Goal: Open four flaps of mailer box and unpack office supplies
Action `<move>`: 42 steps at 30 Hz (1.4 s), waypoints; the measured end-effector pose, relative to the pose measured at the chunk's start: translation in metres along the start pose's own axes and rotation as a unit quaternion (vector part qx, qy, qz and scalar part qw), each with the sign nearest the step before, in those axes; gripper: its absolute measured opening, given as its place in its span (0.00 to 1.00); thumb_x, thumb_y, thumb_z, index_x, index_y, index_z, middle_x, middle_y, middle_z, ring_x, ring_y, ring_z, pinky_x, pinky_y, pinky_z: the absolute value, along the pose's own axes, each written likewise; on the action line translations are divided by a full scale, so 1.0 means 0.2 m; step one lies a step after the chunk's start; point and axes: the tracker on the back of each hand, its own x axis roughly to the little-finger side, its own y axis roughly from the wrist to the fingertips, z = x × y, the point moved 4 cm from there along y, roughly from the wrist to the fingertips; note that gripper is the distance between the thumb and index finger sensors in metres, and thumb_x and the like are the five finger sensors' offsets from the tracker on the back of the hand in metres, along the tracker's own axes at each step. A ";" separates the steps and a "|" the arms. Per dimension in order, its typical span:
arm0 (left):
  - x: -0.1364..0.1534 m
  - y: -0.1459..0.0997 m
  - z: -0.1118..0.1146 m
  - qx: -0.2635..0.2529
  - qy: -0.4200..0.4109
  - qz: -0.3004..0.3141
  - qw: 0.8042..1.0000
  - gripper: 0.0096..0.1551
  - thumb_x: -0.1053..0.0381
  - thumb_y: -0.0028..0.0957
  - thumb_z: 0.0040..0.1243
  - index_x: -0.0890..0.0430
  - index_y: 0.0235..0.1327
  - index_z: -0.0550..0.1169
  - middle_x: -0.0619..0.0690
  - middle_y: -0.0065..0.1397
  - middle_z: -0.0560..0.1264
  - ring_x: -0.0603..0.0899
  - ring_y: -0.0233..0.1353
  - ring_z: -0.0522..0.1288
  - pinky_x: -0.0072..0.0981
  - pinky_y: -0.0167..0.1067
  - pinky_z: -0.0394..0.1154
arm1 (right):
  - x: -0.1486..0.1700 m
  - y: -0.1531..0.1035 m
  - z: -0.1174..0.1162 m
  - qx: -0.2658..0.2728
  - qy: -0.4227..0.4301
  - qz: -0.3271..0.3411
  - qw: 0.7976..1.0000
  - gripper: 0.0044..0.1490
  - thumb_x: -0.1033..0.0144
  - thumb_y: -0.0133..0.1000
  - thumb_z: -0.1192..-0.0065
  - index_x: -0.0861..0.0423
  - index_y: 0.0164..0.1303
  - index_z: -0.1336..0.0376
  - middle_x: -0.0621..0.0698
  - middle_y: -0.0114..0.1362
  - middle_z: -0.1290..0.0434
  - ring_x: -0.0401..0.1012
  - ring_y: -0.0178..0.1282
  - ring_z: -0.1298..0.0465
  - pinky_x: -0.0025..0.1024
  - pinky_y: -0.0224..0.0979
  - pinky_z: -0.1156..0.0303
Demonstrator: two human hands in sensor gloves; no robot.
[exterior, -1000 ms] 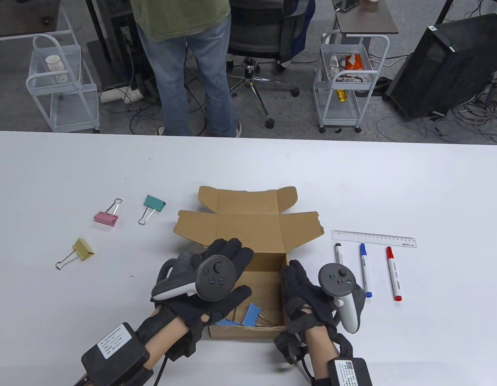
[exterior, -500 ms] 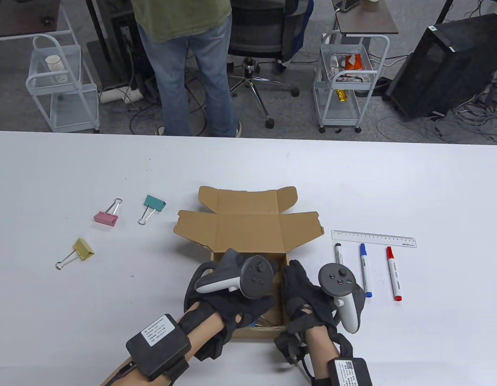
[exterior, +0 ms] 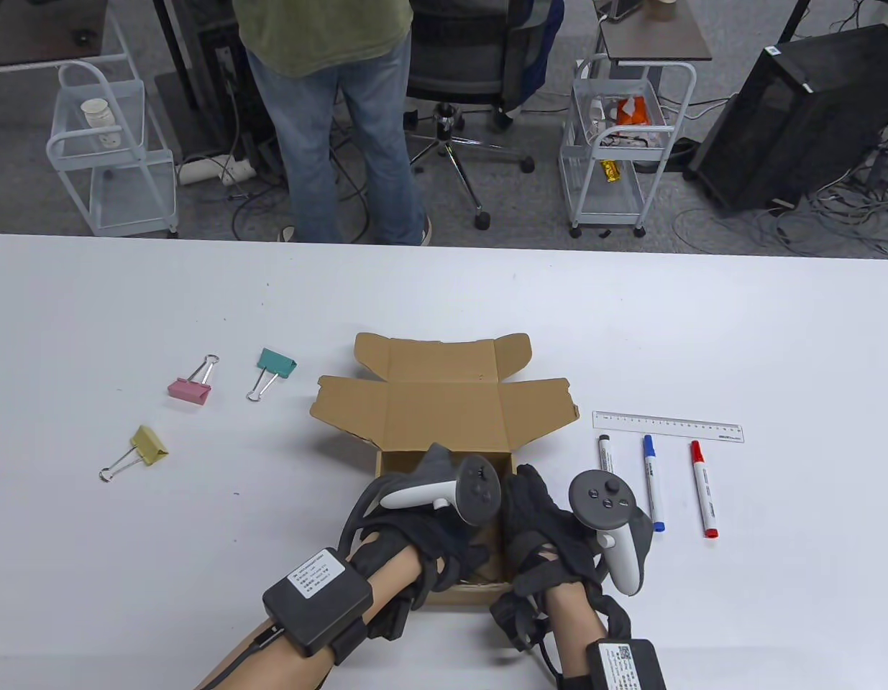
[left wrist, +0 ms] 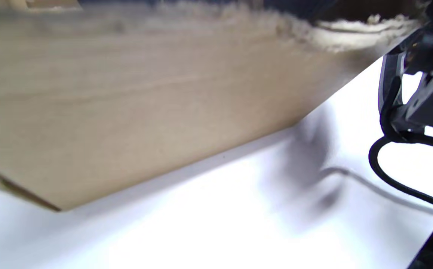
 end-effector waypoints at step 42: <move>0.04 0.06 -0.02 -0.023 -0.027 0.005 0.999 0.26 0.54 0.58 0.68 0.56 0.67 0.73 0.58 0.75 0.75 0.67 0.72 0.80 0.57 0.67 0.79 | 0.00 0.00 0.00 0.000 -0.002 0.000 1.000 0.45 0.51 0.69 0.71 0.69 0.87 0.60 0.77 0.87 0.48 0.76 0.77 0.38 0.73 0.75 0.40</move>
